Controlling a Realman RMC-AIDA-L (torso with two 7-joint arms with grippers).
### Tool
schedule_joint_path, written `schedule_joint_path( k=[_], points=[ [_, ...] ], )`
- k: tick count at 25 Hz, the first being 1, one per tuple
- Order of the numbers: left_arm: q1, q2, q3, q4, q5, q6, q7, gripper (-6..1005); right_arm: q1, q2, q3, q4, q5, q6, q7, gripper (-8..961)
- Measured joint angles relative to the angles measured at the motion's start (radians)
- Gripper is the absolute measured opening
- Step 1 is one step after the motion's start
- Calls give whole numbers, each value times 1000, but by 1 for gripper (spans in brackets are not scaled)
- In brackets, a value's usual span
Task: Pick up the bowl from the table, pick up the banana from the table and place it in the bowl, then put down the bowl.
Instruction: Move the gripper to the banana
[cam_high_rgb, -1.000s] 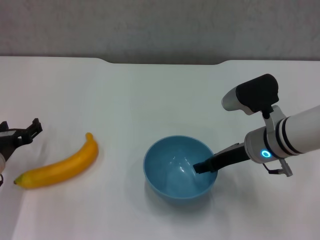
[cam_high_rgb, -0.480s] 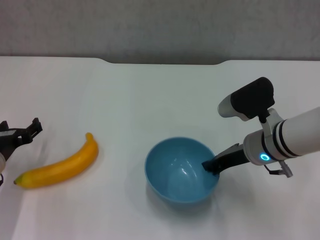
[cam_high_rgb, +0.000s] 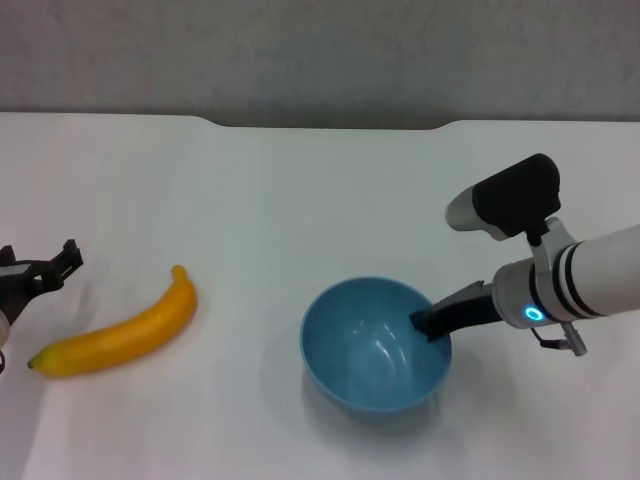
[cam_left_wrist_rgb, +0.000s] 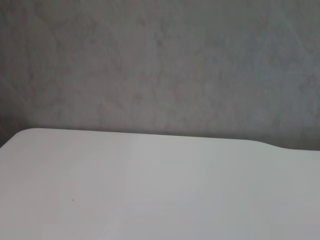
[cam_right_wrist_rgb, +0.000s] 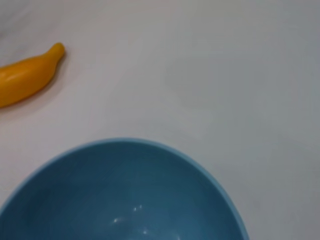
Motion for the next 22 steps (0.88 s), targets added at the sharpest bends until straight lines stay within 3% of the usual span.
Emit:
schedule_joint_path(
  k=[5,8,16,22],
  points=[
    [3,3,21,-15,8,11,-3,831,-74,-5,20,103,-7,-4,0,43],
    [16,8,73,-83,8,79,-24,829,-103,-6,46,130,-16,2,-2,42],
    [92,25,111,-452,58,476,-25,826,-161,-6,135,259,-94,83,2,39],
    [97,66,139,-721,17,893,47,823,-210,-7,176,348,-111,116,2,36]
  ],
)
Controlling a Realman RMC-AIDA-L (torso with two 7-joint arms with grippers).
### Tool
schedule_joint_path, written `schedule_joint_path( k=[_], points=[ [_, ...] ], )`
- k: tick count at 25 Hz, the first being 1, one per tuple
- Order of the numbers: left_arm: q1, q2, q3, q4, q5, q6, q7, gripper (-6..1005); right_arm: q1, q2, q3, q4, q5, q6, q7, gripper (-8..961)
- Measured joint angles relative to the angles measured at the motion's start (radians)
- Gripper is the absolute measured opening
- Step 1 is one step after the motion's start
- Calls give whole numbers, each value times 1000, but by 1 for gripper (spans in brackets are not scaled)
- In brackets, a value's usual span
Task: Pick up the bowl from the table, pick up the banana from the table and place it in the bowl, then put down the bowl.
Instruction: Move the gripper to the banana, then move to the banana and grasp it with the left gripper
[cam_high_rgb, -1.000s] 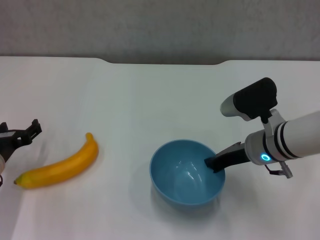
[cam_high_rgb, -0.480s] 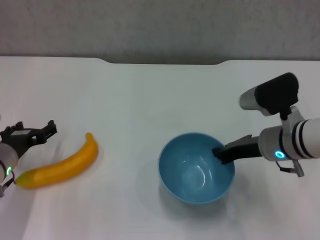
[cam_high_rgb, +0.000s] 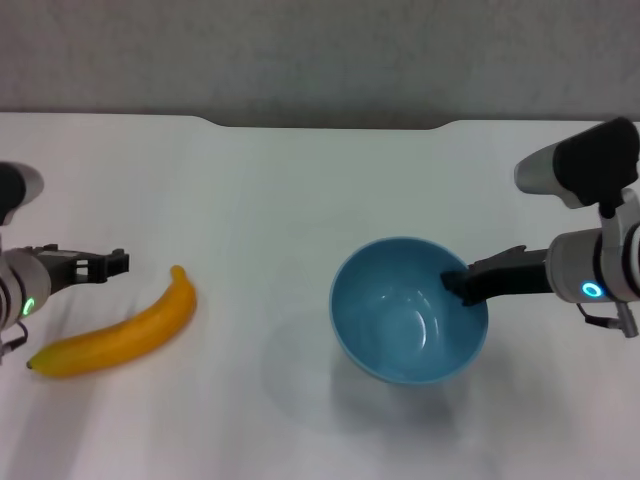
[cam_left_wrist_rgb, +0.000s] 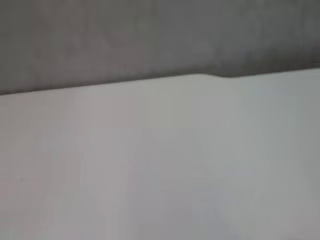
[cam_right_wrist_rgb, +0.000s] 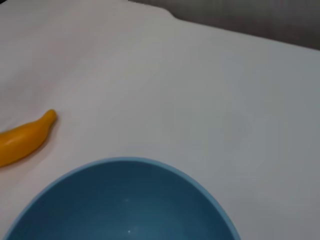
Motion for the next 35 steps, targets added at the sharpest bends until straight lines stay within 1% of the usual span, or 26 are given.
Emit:
schedule_joint_path(
  k=[5,7,10,14,18,20,22,25,31,35],
  points=[
    [-17,56,29,-142,-75,216,4,821,-8,0,8,10,-2,9,-1,35],
    [-24,70,38,-189,-89,296,4,820,-10,0,8,11,-2,10,-1,35],
    [-66,88,65,-247,-96,448,5,819,-10,0,8,11,-2,10,-1,35],
    [-154,108,158,-265,-97,620,6,817,-10,0,9,11,-3,11,-2,34],
    [-228,113,261,-265,-97,727,7,816,-10,0,9,11,-3,12,-3,34],
    [-249,114,291,-260,-97,742,7,815,-8,0,9,11,-2,12,-3,34],
    [-255,111,302,-255,-93,743,7,814,-6,0,9,12,-3,12,-3,35],
    [-259,97,302,-229,-78,727,6,807,-5,0,9,15,-3,12,-3,35],
    [-273,81,306,-148,-83,670,6,778,-6,0,8,16,-2,12,-3,36],
    [-297,69,307,-76,-83,647,5,776,-5,0,7,17,-2,12,-4,36]
  ],
)
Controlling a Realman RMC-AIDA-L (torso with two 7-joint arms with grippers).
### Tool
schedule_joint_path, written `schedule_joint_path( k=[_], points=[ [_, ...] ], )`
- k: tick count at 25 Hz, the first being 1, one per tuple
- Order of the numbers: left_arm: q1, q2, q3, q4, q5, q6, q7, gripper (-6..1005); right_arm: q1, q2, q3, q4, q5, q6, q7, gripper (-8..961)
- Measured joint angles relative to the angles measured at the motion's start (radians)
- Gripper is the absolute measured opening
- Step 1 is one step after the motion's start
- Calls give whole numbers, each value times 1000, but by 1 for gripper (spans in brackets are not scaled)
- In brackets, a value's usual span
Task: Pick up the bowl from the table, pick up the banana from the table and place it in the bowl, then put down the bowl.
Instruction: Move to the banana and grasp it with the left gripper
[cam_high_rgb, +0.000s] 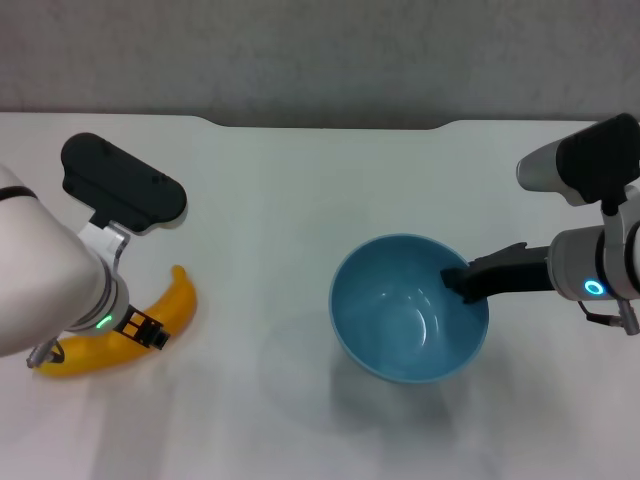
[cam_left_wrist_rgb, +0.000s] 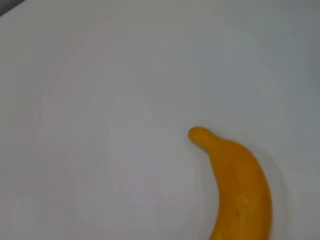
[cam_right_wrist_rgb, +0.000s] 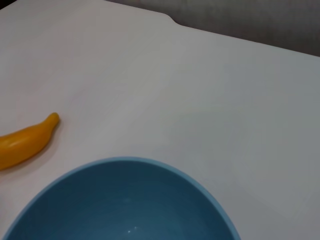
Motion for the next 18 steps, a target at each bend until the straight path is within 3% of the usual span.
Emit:
schedule_joint_path(
  k=[18],
  points=[
    [-75,-62,26,165,40,-81,0,768,5,1,-8,21,0,11,-1,39]
  ],
)
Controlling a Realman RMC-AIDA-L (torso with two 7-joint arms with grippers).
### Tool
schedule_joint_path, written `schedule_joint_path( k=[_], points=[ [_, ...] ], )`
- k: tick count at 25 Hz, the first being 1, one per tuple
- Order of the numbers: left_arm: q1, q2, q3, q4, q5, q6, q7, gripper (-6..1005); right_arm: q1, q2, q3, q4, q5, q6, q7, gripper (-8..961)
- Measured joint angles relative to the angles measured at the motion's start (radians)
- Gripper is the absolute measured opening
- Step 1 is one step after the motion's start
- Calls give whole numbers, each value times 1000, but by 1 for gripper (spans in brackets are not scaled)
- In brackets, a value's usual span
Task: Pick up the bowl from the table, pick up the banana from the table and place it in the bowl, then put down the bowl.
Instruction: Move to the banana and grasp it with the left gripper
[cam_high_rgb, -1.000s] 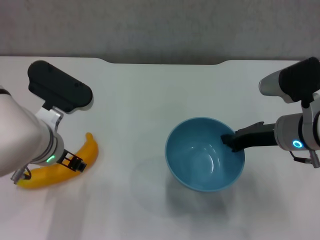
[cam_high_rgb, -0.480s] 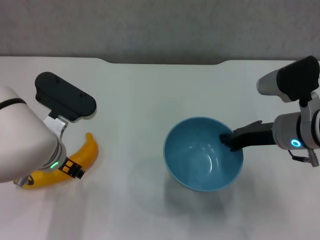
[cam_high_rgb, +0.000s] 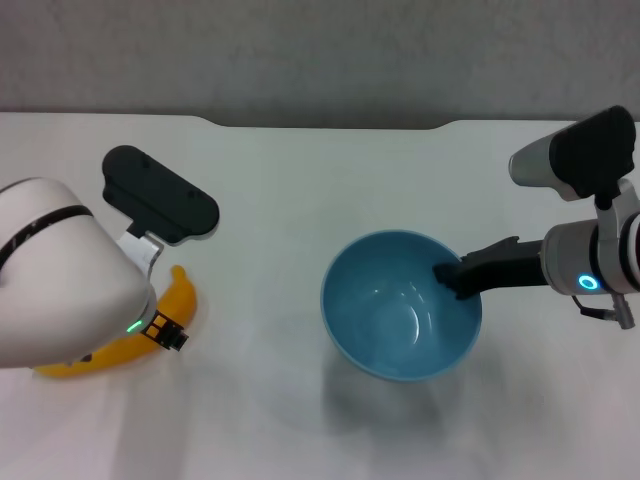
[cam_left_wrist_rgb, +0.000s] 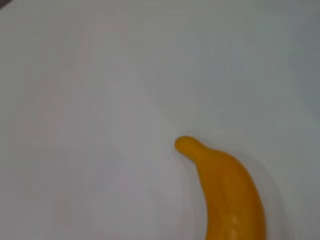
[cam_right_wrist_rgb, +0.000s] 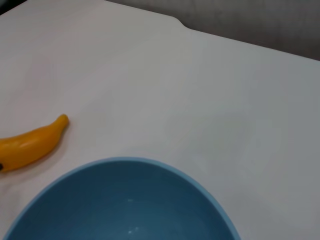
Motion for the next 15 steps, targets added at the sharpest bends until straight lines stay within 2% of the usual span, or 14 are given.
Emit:
schedule_joint_path(
  k=[7,15],
  points=[
    [-52,-19,14,104,6,-38,0,765,-4,1,-4,16,0,0,1,40],
    [-66,-21,14,146,6,-85,0,762,-5,1,-13,31,0,0,5,41]
  ],
)
